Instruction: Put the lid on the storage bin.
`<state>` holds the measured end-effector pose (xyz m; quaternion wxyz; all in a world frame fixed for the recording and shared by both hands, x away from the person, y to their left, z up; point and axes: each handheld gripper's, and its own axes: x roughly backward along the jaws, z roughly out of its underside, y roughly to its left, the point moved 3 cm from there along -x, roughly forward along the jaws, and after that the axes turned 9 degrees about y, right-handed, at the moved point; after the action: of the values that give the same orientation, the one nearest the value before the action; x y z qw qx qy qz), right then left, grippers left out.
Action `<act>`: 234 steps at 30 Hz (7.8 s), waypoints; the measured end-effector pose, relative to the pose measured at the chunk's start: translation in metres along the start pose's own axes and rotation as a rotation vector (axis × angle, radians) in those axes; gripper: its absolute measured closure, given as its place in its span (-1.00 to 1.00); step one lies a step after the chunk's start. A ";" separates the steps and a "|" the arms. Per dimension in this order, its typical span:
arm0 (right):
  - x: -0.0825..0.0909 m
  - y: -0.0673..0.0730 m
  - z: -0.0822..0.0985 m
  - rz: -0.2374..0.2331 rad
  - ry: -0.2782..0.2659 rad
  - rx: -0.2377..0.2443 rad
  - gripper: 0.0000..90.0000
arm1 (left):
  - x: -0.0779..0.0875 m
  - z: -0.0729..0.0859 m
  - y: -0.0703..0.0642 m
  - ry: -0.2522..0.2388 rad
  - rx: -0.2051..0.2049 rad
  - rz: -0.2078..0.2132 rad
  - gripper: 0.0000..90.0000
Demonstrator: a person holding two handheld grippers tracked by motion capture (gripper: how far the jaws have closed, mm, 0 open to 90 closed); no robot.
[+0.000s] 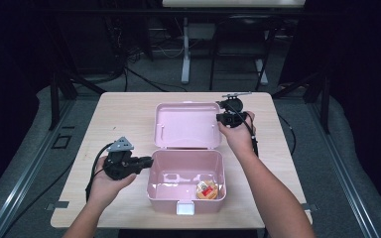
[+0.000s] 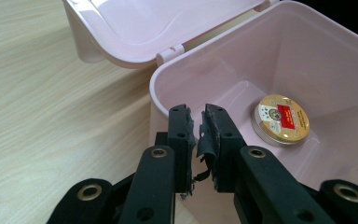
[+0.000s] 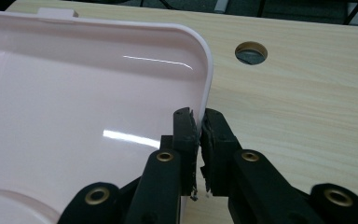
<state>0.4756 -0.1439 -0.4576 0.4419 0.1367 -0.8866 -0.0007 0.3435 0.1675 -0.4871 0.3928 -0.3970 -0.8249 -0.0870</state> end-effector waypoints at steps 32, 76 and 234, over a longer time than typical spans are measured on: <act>0.055 0.010 0.011 -0.022 -0.150 0.083 0.92 | 0.000 0.000 0.000 -0.001 0.004 -0.001 0.81; 0.091 0.020 0.046 -0.027 -0.309 0.165 0.92 | 0.000 0.001 0.000 -0.009 0.013 0.003 0.81; 0.124 0.027 0.086 -0.148 -0.489 0.194 0.75 | 0.067 -0.062 -0.018 -0.279 -0.004 -0.153 0.86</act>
<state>0.3306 -0.1584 -0.4096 0.1983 0.2387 -0.9504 0.0192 0.3414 0.1668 -0.3936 0.2659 -0.3421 -0.8991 -0.0623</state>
